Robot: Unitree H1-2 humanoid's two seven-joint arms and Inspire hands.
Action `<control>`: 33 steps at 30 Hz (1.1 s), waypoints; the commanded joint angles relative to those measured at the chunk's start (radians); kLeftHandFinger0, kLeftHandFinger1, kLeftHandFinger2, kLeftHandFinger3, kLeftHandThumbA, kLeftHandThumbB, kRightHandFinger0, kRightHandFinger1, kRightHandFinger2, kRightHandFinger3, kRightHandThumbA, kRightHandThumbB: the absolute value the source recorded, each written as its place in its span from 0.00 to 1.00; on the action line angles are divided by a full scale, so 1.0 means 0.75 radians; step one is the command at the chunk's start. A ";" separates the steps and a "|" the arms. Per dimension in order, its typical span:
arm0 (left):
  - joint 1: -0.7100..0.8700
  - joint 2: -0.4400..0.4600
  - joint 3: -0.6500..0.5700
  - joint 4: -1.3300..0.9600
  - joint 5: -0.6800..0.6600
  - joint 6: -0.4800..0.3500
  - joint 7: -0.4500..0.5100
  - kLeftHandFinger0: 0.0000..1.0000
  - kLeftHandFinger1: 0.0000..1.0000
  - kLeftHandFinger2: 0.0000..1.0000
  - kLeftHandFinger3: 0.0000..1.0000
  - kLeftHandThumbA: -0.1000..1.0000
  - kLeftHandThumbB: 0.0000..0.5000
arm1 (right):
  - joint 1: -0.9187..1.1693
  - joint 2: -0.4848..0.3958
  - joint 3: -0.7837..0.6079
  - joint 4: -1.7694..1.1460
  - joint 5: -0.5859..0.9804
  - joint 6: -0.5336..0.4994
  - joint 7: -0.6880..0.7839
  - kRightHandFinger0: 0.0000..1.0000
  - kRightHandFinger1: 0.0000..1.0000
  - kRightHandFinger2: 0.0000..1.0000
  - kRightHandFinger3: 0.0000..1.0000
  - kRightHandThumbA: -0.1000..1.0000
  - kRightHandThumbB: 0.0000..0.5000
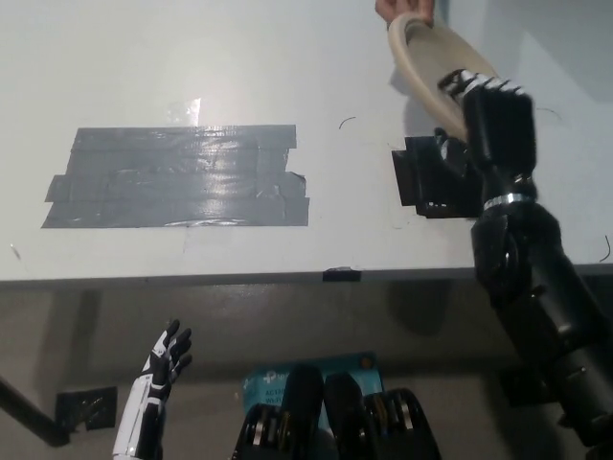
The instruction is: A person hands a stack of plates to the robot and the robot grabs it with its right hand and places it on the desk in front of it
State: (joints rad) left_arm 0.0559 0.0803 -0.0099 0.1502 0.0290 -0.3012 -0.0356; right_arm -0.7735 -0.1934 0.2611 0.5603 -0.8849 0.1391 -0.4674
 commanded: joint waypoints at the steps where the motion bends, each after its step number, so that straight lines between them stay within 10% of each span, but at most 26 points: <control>1: -0.008 0.007 -0.004 -0.031 0.004 -0.005 -0.007 1.00 1.00 1.00 1.00 1.00 0.41 | -0.098 -0.032 -0.031 -0.120 -0.063 0.015 -0.209 0.00 0.00 0.03 0.04 0.99 0.08; 8: -0.011 0.008 -0.006 -0.032 0.014 0.003 -0.006 1.00 1.00 1.00 1.00 1.00 0.38 | -0.069 -0.039 -0.031 -0.315 -0.046 -0.038 -0.204 0.00 0.00 0.30 0.12 0.96 0.08; 17: -0.017 0.014 -0.004 -0.039 0.014 0.012 -0.007 1.00 1.00 1.00 1.00 1.00 0.38 | -0.069 -0.047 0.014 -0.479 -0.129 -0.027 -0.172 0.00 0.07 0.37 0.31 0.96 0.04; 19: -0.018 0.014 -0.005 -0.039 0.023 0.010 -0.003 1.00 1.00 1.00 1.00 1.00 0.38 | -0.075 -0.062 0.029 -0.440 -0.105 -0.102 -0.194 0.00 0.04 0.32 0.34 0.79 0.07; 33: -0.032 0.020 -0.006 -0.042 0.011 0.019 -0.013 1.00 1.00 1.00 1.00 1.00 0.43 | -0.085 -0.159 0.255 0.115 -0.243 -0.141 -0.294 0.00 0.00 0.02 0.10 0.73 0.08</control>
State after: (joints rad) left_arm 0.0452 0.0854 -0.0104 0.1483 0.0327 -0.2890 -0.0357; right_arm -0.7740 -0.2843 0.4043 0.5331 -1.0090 0.0863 -0.5989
